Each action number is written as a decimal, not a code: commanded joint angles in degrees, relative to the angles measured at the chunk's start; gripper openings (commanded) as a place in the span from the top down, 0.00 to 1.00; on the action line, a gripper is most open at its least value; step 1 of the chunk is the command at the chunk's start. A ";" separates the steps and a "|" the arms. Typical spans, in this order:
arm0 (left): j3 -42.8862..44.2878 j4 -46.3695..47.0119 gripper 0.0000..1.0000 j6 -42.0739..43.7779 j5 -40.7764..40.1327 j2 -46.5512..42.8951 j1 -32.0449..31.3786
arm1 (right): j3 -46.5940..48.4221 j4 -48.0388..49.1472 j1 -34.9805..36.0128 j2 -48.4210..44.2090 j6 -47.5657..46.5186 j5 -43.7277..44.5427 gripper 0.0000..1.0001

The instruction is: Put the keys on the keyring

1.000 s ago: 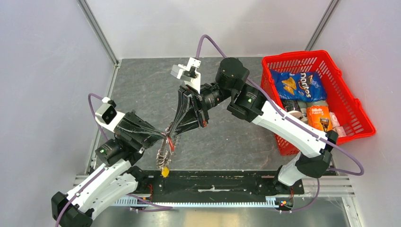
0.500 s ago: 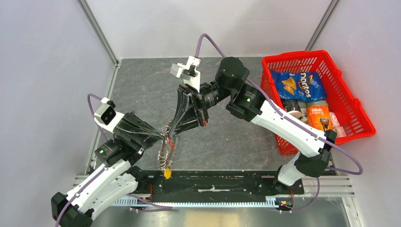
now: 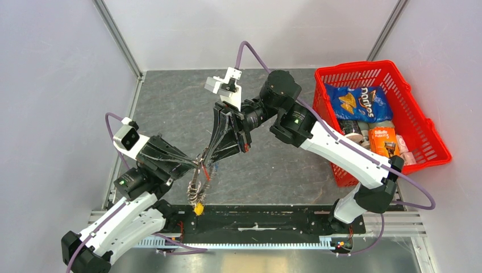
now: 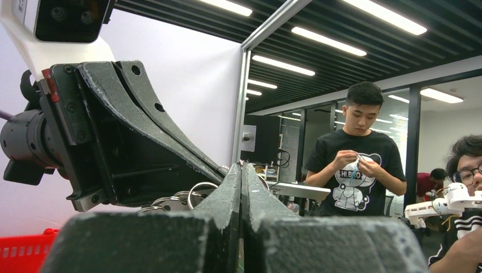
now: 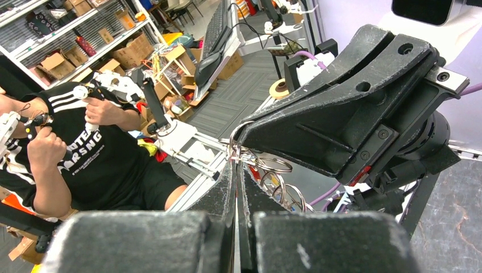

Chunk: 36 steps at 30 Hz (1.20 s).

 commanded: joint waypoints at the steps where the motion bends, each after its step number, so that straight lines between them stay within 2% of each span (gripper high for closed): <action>1: 1.39 3.28 0.98 -0.13 -1.20 -0.11 -0.15 | -0.74 2.54 0.29 -2.20 0.89 -1.44 1.00; 11: 1.06 3.28 0.98 0.24 0.11 -0.17 -0.13 | -0.57 2.61 0.34 -2.97 1.57 -0.98 1.00; 36: 2.38 3.28 0.98 -0.21 -0.03 -0.92 -0.13 | -1.89 -5.66 0.53 -3.54 -5.40 4.00 1.00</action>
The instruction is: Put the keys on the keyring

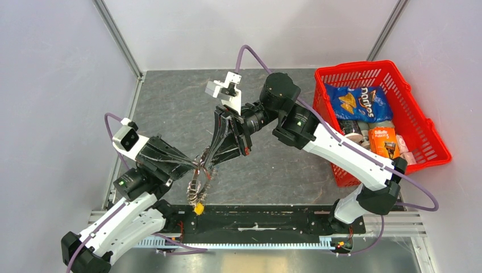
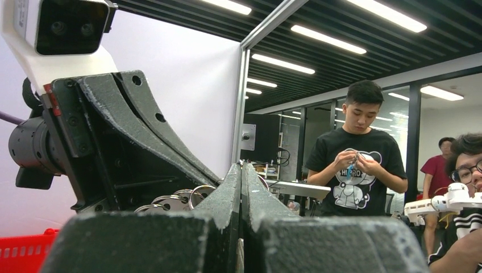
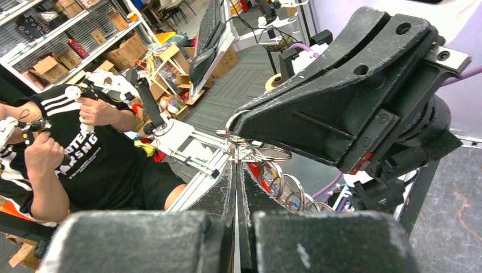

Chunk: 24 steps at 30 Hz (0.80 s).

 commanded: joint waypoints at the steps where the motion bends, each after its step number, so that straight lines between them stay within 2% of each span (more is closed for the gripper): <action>1: 2.50 3.28 0.98 -0.28 -0.35 -0.79 -0.13 | -0.61 -1.45 0.17 -2.23 -2.73 2.41 1.00; 6: 2.47 3.28 0.98 -0.24 -0.25 -0.89 -0.13 | -0.39 -2.90 0.17 -1.69 -2.57 3.39 1.00; 24: 1.49 3.28 0.98 0.89 -0.72 -0.38 -0.13 | 0.71 1.32 0.41 -0.65 0.92 1.63 1.00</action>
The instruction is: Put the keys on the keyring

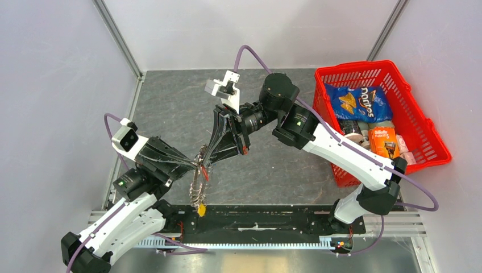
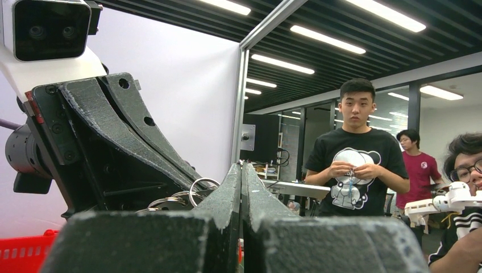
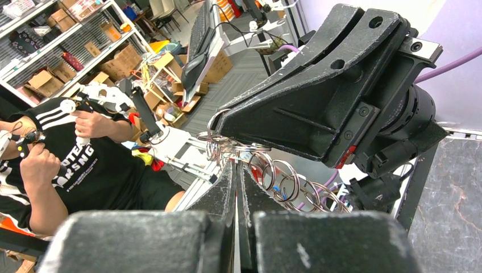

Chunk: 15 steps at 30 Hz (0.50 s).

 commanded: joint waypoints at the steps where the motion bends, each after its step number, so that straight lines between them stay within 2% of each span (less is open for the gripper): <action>1: 1.45 3.21 0.98 1.04 -1.07 -0.01 -0.14 | 1.54 2.58 0.50 -0.46 0.77 -1.02 1.00; 15: 0.70 0.72 0.98 3.28 -2.80 -1.06 -0.13 | 1.08 2.58 1.31 -1.20 0.68 -1.00 1.00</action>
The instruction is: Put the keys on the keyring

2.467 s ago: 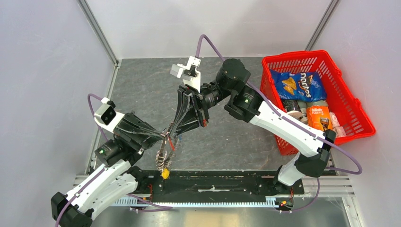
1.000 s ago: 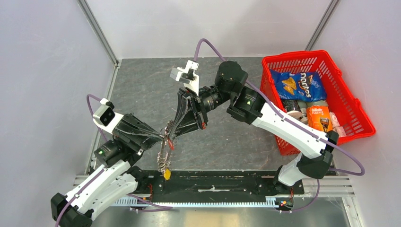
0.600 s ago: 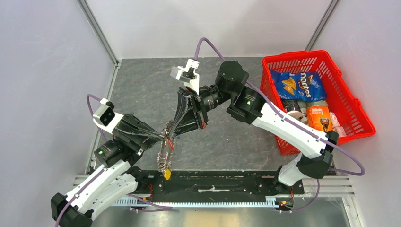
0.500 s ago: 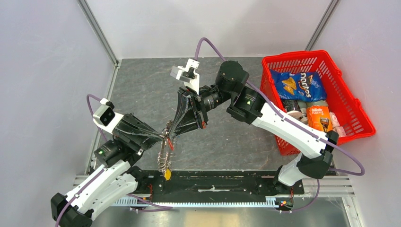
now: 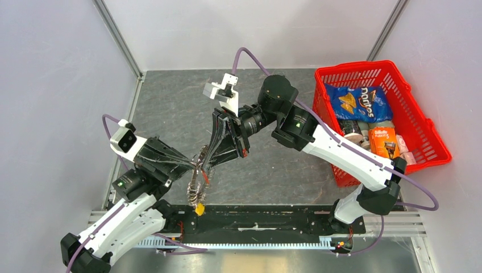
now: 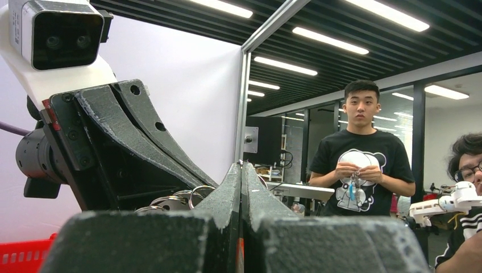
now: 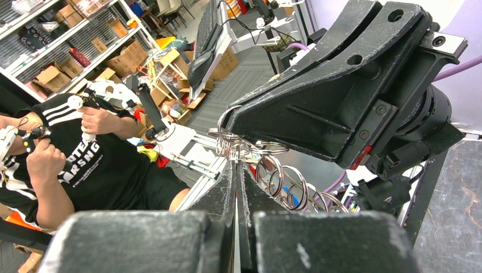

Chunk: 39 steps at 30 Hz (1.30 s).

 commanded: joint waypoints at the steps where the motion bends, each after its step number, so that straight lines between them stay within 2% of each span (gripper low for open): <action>1: 0.74 1.21 0.98 2.23 -2.18 -0.58 -0.13 | 1.11 2.45 0.39 -1.24 0.26 -0.58 1.00; 21: 1.41 0.95 0.98 1.62 -1.15 -1.40 -0.13 | 4.76 -1.90 0.60 1.07 -1.05 1.91 1.00; 39: 0.68 0.08 0.98 3.14 -1.50 -1.18 -0.13 | 4.72 0.67 1.53 0.96 0.52 0.28 1.00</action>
